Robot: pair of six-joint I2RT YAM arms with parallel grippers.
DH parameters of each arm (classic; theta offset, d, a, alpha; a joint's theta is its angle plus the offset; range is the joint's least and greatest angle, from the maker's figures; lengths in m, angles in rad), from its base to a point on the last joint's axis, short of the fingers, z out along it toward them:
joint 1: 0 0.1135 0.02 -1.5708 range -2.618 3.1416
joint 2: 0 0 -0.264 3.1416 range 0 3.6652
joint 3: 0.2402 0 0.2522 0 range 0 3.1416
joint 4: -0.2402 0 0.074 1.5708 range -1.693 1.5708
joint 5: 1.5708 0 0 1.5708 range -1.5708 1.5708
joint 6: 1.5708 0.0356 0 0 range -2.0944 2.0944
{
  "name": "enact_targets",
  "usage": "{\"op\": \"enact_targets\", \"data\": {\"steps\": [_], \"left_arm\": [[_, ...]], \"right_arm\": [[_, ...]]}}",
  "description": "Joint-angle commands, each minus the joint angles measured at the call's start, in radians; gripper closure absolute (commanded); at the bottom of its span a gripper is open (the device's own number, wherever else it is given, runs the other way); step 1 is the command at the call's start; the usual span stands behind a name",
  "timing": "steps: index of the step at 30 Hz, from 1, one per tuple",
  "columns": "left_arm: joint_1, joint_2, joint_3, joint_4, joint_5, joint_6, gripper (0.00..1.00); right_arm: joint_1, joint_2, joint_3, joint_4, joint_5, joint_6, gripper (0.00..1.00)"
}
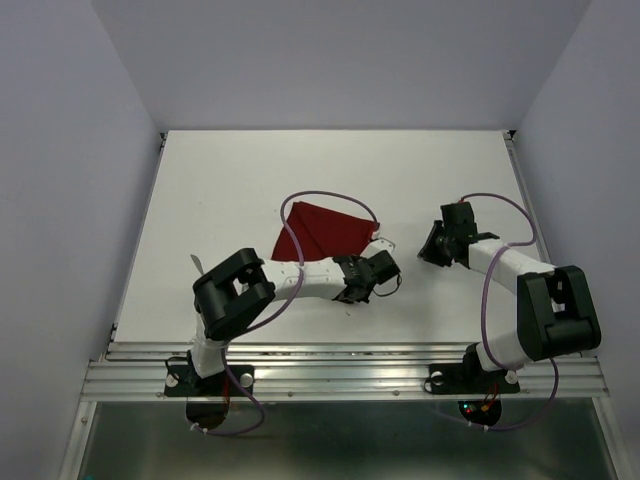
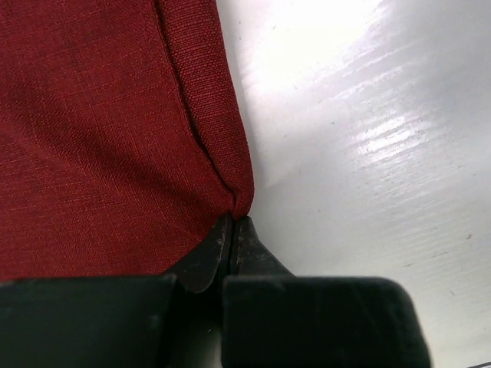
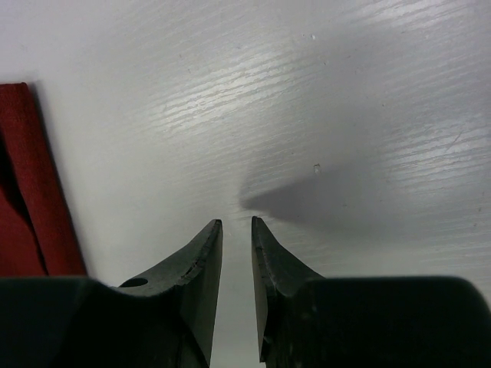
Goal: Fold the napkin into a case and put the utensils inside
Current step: Pick up the upper triangle-folded napkin from the center of the board.
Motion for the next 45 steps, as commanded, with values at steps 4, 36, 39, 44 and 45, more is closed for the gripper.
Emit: {"op": "enact_targets", "data": {"steps": [4, 36, 39, 44, 45], "left_arm": [[0.047, -0.107, -0.106, 0.087, 0.166, 0.089, 1.00], [0.114, -0.283, -0.211, 0.226, 0.348, 0.081, 1.00], [0.116, -0.291, -0.215, 0.231, 0.347, 0.081, 1.00], [0.117, -0.296, -0.223, 0.234, 0.345, 0.083, 1.00], [0.116, -0.296, -0.223, 0.234, 0.345, 0.083, 1.00]], "right_arm": [[-0.006, -0.035, -0.001, 0.030, -0.140, -0.002, 0.71], [0.186, 0.342, 0.143, 0.371, -0.399, 0.245, 0.40], [0.186, 0.353, 0.144, 0.379, -0.399, 0.257, 0.44], [0.186, 0.359, 0.138, 0.400, -0.392, 0.285, 0.63], [0.186, 0.357, 0.138, 0.402, -0.389, 0.289, 0.68]]}}
